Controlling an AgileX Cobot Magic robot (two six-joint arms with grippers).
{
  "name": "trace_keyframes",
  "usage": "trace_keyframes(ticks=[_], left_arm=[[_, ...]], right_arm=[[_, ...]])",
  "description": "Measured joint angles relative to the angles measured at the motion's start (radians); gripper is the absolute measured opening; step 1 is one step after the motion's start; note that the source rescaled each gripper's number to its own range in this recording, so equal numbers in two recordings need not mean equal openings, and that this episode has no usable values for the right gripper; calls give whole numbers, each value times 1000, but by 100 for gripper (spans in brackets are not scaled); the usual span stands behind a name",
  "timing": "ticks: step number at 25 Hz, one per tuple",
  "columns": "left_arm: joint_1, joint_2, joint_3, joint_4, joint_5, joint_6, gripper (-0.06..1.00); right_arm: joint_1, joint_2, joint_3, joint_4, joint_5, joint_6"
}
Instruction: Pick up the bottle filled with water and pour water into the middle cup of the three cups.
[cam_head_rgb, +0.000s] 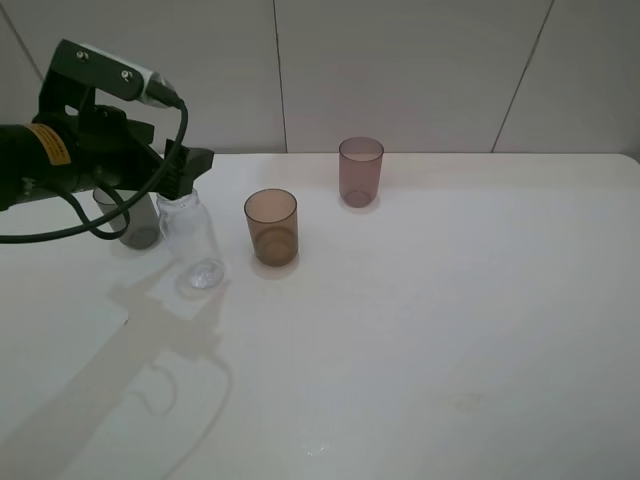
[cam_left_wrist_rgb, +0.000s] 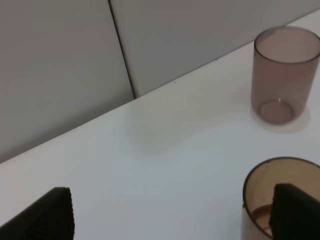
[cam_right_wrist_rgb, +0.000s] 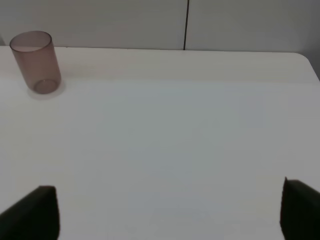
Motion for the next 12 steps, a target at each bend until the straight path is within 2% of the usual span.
trace_keyframes(ticks=[3,6,9,12], left_arm=[[0,-120,-1,-125,118,38,100],[26,-240,-1,-231,268,136,100],[82,-361,-1,-293,459,208,100],[150,-505,-1,-309,635,222,100]], right_arm=[[0,0,0,0,0,0],[0,0,0,0,0,0],[0,0,0,0,0,0],[0,0,0,0,0,0]])
